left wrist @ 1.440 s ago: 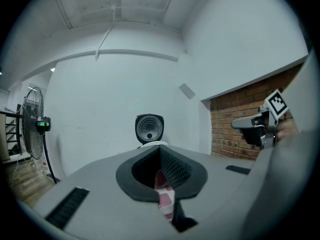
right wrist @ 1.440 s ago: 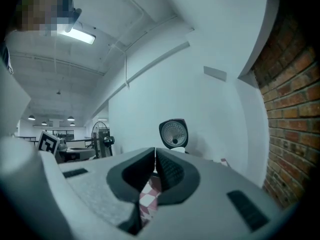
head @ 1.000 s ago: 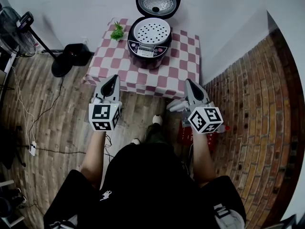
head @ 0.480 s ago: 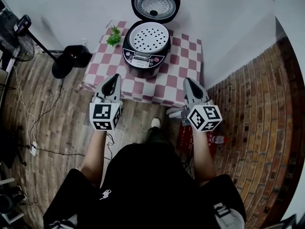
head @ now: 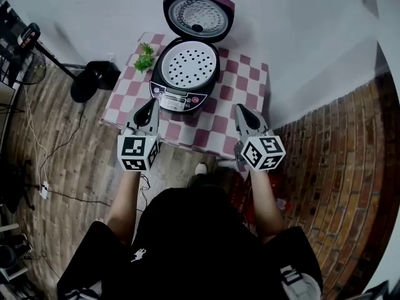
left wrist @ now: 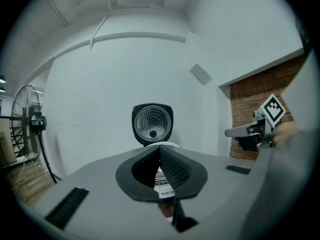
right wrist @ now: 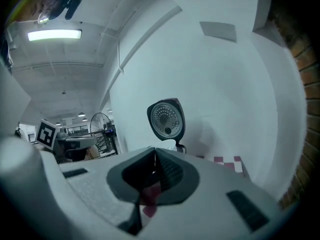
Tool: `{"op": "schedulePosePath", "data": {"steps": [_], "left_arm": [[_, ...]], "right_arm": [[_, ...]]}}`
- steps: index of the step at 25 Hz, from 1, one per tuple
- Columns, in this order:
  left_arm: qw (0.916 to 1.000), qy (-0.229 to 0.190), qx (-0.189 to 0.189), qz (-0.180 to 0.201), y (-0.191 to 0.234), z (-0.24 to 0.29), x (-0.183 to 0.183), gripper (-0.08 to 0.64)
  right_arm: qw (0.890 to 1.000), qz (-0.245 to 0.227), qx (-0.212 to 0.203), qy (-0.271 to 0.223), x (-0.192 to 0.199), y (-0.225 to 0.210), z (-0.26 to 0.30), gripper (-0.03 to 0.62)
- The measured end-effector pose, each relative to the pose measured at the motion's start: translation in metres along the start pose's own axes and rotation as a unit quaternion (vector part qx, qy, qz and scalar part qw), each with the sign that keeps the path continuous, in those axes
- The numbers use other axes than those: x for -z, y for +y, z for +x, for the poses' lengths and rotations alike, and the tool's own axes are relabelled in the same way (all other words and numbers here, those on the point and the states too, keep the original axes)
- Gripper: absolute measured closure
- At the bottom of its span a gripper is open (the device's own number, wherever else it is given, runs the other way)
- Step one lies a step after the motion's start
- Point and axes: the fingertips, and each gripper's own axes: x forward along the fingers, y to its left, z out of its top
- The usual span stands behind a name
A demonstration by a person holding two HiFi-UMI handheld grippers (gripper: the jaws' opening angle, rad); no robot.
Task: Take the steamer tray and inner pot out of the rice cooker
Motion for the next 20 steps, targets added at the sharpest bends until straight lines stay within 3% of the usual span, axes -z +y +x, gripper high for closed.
{"op": "schedulePosePath", "data": {"steps": [11,20], "left_arm": [[0.9982,0.029,-0.052,0.003,-0.006,0.063,0.004,0.557],[0.9957,0.044,-0.081,0.005,-0.002,0.095,0.009,0.558]], "right_arm": [[0.997,0.018,-0.057,0.05,0.014,-0.065,0.07,0.591],[0.992,0.021,-0.091,0.085,0.024,-0.082,0.115,0.581]]}}
